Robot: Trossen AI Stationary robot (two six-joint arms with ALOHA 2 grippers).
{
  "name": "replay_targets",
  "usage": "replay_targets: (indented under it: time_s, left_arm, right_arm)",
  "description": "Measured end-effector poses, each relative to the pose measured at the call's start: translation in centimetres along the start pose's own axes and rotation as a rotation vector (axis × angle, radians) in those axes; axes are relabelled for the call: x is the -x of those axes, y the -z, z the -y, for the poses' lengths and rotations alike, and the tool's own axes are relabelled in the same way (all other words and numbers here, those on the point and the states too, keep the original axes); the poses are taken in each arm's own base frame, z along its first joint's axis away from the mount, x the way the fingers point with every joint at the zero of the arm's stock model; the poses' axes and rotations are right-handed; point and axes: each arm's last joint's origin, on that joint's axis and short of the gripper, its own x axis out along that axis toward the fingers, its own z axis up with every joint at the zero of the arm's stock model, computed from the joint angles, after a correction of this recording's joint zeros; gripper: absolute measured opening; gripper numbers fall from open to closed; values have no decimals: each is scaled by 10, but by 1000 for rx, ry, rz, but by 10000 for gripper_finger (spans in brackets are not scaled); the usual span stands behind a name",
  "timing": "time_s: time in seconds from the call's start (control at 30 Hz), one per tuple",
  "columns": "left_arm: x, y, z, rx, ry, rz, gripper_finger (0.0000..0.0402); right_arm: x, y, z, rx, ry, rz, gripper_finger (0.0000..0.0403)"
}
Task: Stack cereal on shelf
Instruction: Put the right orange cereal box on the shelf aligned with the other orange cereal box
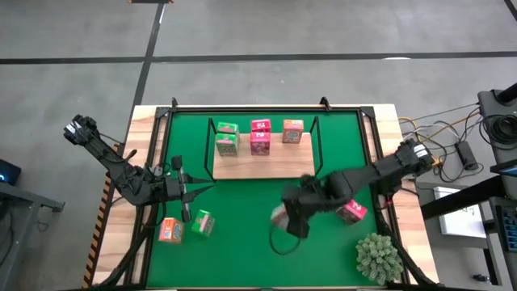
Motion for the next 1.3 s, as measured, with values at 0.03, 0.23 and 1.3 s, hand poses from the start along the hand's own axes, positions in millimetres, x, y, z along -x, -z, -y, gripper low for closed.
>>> replay_targets:
  time_s: [0.03, 0.23, 1.3]
  left_arm:
    - [0, 0, 0, 7, 0, 0, 39]
    - [0, 0, 0, 36, 0, 0, 39]
    - [-3, 3, 4, 59, 2, -13, 39]
  right_arm:
    - [3, -7, 7, 19, 9, 7, 180]
    - [20, -41, 65, 131, 120, -31, 180]
    - [-13, -90, 198, 548, 277, -226, 180]
